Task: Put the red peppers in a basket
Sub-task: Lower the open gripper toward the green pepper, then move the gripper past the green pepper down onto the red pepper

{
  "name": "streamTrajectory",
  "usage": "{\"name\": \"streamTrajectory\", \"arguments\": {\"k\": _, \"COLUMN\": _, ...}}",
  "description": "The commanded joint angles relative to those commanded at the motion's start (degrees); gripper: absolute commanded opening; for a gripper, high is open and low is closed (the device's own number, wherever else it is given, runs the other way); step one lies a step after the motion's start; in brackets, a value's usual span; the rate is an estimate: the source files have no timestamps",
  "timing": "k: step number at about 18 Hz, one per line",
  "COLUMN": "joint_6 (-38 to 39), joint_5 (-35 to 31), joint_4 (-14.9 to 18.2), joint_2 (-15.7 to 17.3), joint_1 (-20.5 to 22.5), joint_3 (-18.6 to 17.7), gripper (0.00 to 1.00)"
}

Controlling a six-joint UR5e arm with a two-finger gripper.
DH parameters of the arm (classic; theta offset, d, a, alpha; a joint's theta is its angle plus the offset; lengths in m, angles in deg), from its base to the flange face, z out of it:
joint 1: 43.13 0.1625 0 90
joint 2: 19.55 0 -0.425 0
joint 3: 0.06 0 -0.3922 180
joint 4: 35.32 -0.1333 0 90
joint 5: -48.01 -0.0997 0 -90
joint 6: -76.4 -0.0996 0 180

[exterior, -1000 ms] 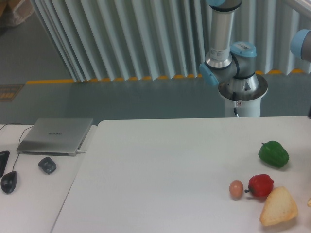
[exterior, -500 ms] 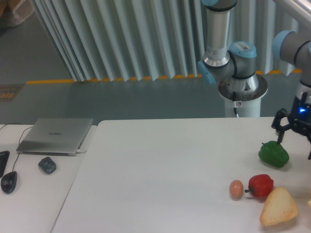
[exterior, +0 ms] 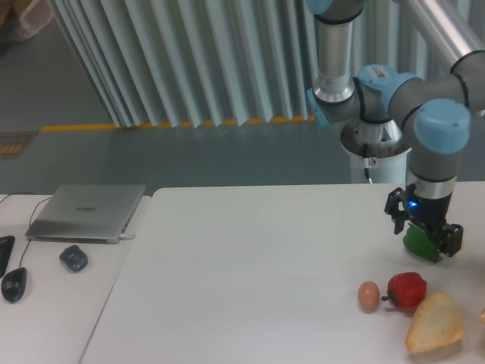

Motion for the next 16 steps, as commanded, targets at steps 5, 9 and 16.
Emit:
{"name": "streamTrajectory", "arguments": {"k": 5, "joint_6": -2.47, "joint_5": -2.3, "joint_4": 1.86, "joint_2": -1.13, "joint_1": 0.0, "joint_3": -0.18, "gripper": 1.0}}
{"name": "streamTrajectory", "arguments": {"k": 9, "joint_6": 1.48, "joint_5": -2.12, "joint_4": -1.03, "joint_2": -3.87, "joint_1": -1.4, "joint_3": 0.61, "gripper": 1.0}}
{"name": "streamTrajectory", "arguments": {"k": 16, "joint_6": 1.93, "joint_5": -1.77, "joint_4": -3.33, "joint_2": -7.12, "joint_1": -2.2, "joint_3": 2.72, "gripper": 1.0}}
